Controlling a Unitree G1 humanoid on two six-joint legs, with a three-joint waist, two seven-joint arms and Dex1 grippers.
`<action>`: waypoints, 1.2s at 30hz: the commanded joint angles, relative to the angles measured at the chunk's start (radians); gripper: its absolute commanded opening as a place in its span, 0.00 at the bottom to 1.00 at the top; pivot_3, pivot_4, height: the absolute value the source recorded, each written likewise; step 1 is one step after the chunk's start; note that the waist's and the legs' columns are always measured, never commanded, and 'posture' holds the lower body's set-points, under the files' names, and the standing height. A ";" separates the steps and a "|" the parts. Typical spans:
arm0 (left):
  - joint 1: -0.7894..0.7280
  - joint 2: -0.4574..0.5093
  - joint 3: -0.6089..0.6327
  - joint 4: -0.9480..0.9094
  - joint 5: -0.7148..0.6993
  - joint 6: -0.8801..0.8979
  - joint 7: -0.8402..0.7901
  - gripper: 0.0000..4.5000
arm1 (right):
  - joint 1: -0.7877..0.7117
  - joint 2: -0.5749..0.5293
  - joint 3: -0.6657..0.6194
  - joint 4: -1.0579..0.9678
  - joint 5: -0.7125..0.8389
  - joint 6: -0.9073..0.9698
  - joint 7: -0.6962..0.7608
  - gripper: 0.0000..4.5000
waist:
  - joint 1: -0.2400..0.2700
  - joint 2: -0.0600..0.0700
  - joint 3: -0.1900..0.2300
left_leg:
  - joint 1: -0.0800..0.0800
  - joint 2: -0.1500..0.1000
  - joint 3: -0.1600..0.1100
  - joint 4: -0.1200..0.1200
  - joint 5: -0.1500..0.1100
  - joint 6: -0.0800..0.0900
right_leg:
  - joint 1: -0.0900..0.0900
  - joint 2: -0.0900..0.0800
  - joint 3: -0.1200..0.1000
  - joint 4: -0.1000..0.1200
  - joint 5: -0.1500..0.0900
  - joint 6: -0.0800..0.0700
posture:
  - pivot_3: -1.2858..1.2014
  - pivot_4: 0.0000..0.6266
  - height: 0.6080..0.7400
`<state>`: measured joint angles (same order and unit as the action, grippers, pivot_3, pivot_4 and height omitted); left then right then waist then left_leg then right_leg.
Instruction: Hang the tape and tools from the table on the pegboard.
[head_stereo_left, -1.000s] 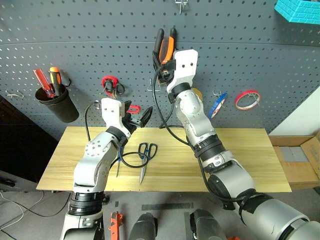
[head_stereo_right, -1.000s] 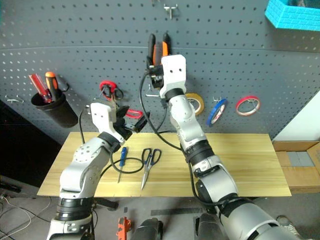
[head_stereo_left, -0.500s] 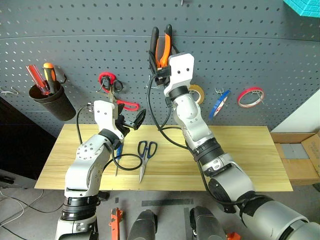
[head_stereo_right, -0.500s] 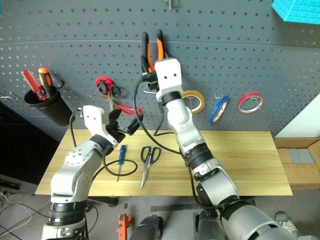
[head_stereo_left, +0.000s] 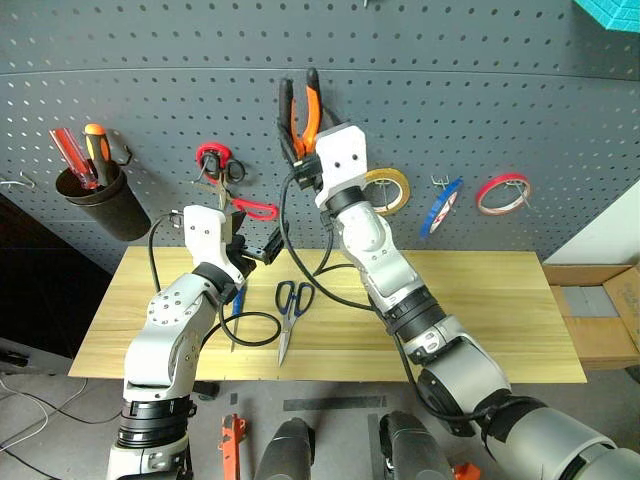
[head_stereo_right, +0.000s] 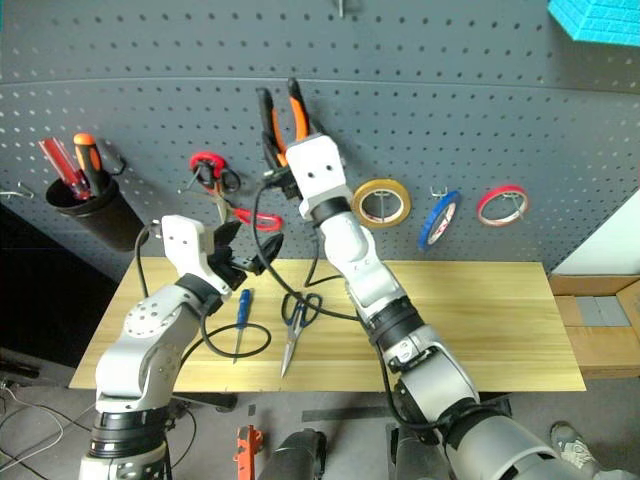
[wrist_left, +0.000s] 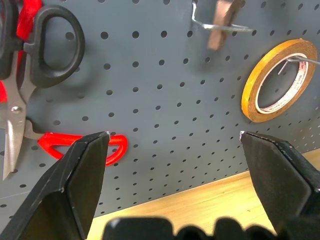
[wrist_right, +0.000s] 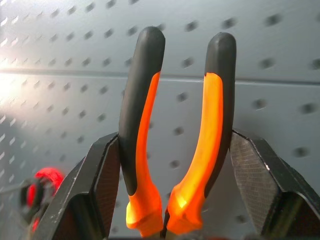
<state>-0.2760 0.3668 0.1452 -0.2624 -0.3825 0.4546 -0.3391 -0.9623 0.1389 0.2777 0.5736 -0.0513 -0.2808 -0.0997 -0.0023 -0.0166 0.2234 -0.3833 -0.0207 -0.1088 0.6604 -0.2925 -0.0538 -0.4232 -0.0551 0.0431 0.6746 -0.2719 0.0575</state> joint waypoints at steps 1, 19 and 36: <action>0.004 0.012 0.021 -0.044 -0.003 -0.011 -0.005 1.00 | 0.006 0.095 0.010 0.023 -0.032 0.041 -0.023 0.69 | 0.000 0.000 0.000 | 0.000 0.000 0.000 0.000 0.000 0.000 | 0.000 0.000 0.000 0.000 0.000 0.000 | 0.59 0.36 1.00; 0.031 0.006 0.014 -0.053 -0.004 0.004 -0.001 1.00 | 0.191 -0.026 -0.039 -0.318 0.069 0.307 0.145 0.99 | 0.000 0.000 0.000 | 0.000 0.000 -0.001 0.000 -0.001 0.001 | 0.001 0.000 -0.001 -0.001 0.000 0.000 | 0.57 0.37 1.00; 0.194 -0.173 -0.120 -0.017 0.167 0.169 0.273 1.00 | 0.593 -0.461 -0.004 -0.878 0.299 0.613 0.735 0.99 | -0.023 -0.004 0.005 | -0.001 0.000 -0.001 0.001 -0.003 0.004 | 0.005 -0.001 -0.002 -0.005 0.000 0.001 | 0.51 0.40 1.00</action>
<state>-0.0851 0.1976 0.0422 -0.2750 -0.2404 0.6071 -0.0894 -0.3711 -0.3160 0.2734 -0.2574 0.2300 0.3573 0.5993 -0.0253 -0.0202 0.2284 -0.3838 -0.0209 -0.1100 0.6618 -0.2951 -0.0495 -0.4185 -0.0557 0.0413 0.6697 -0.2720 0.0583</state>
